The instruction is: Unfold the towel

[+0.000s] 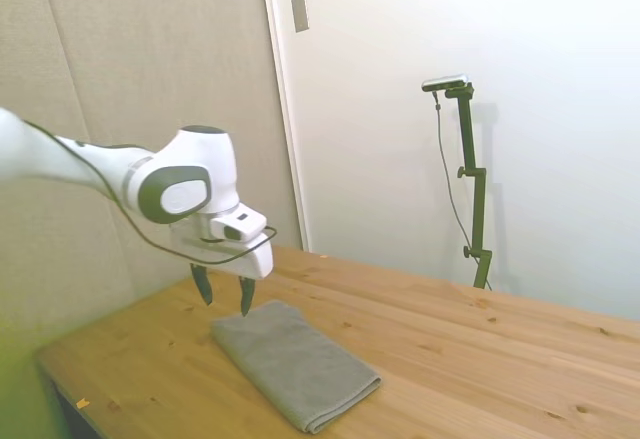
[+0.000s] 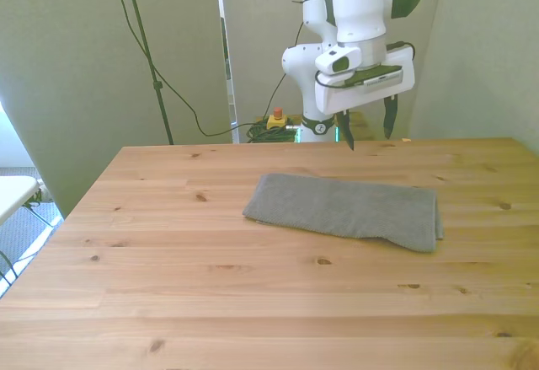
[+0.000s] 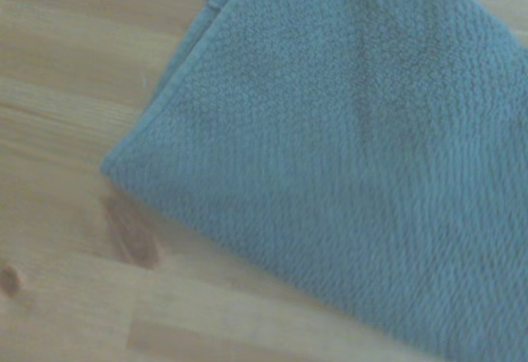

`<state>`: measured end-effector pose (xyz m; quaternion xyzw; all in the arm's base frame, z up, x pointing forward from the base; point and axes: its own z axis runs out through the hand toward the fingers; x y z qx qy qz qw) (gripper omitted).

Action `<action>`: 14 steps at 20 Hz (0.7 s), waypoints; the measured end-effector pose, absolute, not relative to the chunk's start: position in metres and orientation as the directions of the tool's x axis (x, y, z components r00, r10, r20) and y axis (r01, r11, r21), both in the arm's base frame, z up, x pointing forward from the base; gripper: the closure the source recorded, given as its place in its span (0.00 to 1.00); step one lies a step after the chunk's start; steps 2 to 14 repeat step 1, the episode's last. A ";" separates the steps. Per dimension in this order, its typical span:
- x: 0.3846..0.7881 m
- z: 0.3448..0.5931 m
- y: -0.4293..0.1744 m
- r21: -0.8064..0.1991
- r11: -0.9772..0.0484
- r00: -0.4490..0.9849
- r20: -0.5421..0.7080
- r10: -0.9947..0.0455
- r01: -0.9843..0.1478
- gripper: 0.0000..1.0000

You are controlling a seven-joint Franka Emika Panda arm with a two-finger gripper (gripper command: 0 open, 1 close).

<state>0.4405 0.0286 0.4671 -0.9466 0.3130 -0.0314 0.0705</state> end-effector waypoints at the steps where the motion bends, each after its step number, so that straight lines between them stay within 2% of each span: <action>1: 0.423 0.465 0.040 -0.138 -0.777 0.781 0.038 -0.623 -0.614 0.00; 14: 0.423 0.465 0.040 -0.138 -0.777 0.781 0.038 -0.623 -0.614 0.00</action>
